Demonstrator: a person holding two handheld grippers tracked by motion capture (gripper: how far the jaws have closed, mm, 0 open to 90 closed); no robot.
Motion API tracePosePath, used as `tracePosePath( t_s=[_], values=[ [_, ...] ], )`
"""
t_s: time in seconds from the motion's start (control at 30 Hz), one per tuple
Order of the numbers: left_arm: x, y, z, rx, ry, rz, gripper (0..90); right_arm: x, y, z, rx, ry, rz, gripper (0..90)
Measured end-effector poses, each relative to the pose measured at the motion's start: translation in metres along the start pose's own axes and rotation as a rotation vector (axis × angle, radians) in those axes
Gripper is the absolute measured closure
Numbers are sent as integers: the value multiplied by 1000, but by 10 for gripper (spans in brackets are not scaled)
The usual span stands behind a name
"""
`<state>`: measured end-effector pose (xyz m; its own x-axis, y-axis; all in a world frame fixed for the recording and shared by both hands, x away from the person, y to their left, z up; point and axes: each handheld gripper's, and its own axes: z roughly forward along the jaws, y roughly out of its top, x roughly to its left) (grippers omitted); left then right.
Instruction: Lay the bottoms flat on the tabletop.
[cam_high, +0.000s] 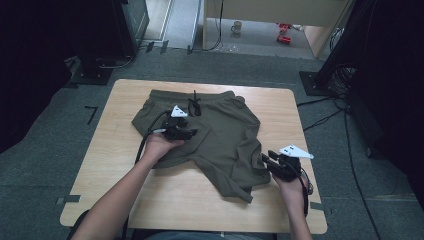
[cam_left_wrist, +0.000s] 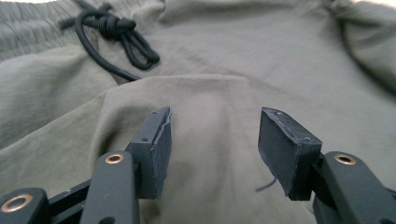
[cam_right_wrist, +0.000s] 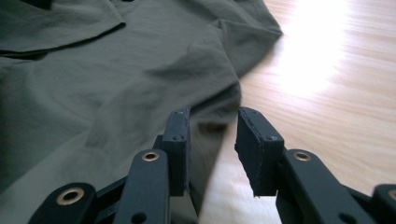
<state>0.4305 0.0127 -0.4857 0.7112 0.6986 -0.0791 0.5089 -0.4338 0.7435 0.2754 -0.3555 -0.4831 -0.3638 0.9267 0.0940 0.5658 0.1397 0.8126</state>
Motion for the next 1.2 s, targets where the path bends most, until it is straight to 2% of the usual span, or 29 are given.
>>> tracePosePath(
  t_s=[0.1, 0.2, 0.3, 0.37, 0.43, 0.57, 0.6, 0.67, 0.73, 0.8, 0.93, 1.07, 1.2],
  values=[
    [3, -4, 10, 23, 12, -5, 434, 2, 9, 10, -13, 24, -11, 631],
    [5, -11, 20, 80, 35, 22, 435, 4, 18, 22, -12, 45, -27, 607],
    [4, -13, 21, 63, 51, 52, 463, 6, 27, 36, -4, 67, -49, 581],
    [3, -14, 21, 55, 46, 60, 496, 7, 31, 45, -11, 75, -61, 573],
    [3, -15, 21, 44, 51, 59, 567, 7, 34, 54, -1, 81, -65, 566],
    [-1, -15, 20, 49, 50, 75, 843, 5, 32, 75, 1, 125, -24, 565],
    [-2, -14, 20, 58, 52, 85, 869, 6, 31, 78, 9, 131, -23, 566],
    [0, -13, 18, 74, 44, 62, 890, 7, 27, 85, 42, 141, -26, 566],
    [3, -11, 11, 54, 29, 26, 895, 9, 24, 91, 73, 156, -25, 565],
    [7, -8, -3, 9, 16, -14, 896, 10, 21, 96, 89, 165, -30, 563],
    [15, -4, -35, -62, 9, -55, 896, 11, 20, 96, 84, 159, -43, 586],
    [22, -7, -67, -118, 18, -86, 896, 13, 19, 96, 82, 145, -73, 588],
    [27, -21, -95, -151, 50, -108, 896, 16, 19, 96, 83, 130, -99, 576]
  ],
)
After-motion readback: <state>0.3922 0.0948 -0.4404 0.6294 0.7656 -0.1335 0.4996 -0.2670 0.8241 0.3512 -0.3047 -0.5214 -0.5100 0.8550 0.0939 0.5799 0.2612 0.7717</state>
